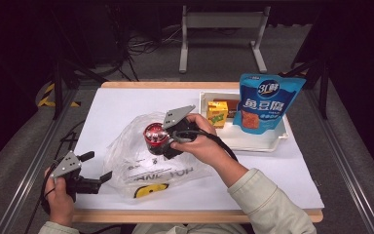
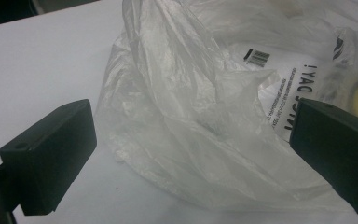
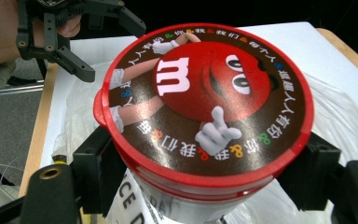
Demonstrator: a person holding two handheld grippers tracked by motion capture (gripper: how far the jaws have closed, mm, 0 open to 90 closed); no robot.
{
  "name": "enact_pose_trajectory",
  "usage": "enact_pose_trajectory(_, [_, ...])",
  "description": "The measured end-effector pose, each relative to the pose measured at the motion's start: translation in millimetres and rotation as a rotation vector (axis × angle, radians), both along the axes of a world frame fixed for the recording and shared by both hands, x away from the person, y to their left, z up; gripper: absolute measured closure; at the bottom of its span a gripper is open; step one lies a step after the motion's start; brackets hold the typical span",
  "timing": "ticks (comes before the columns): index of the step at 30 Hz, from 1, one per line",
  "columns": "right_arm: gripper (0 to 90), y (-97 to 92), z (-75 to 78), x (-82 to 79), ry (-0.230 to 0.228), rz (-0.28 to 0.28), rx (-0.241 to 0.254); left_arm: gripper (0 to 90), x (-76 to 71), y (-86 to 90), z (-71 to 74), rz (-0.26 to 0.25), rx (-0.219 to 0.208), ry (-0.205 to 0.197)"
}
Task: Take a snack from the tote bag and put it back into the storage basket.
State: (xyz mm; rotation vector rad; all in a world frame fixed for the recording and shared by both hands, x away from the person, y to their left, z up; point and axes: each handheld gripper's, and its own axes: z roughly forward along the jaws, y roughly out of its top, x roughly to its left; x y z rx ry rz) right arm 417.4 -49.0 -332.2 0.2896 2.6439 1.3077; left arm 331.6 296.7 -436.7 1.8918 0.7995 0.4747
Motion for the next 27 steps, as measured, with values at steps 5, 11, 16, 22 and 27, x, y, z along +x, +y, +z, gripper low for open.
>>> enact_pose_trajectory(5, [25.8, -12.0, 6.8, 0.1, -0.009, -0.016, -0.002, 1.1, -0.2, -0.2, 0.3, 0.0, 0.004, 0.002])
enact_pose_trajectory(11, [25.8, -23.5, 13.0, 1.1, -0.014, -0.033, -0.007, 1.1, -0.1, 0.1, 0.1, 0.002, 0.001, 0.0])
enact_pose_trajectory(16, [25.8, -33.7, 18.0, 2.2, -0.019, -0.048, -0.004, 1.1, -0.2, 0.2, 0.0, 0.002, 0.001, 0.001])
enact_pose_trajectory(22, [25.8, -47.1, 22.2, 3.3, -0.015, -0.068, -0.012, 1.1, -0.5, 0.1, 0.1, 0.002, 0.005, 0.003])
enact_pose_trajectory(27, [25.8, -57.0, 24.3, 4.8, -0.014, -0.086, -0.015, 1.1, -0.6, 0.3, 0.1, 0.003, 0.005, 0.004])
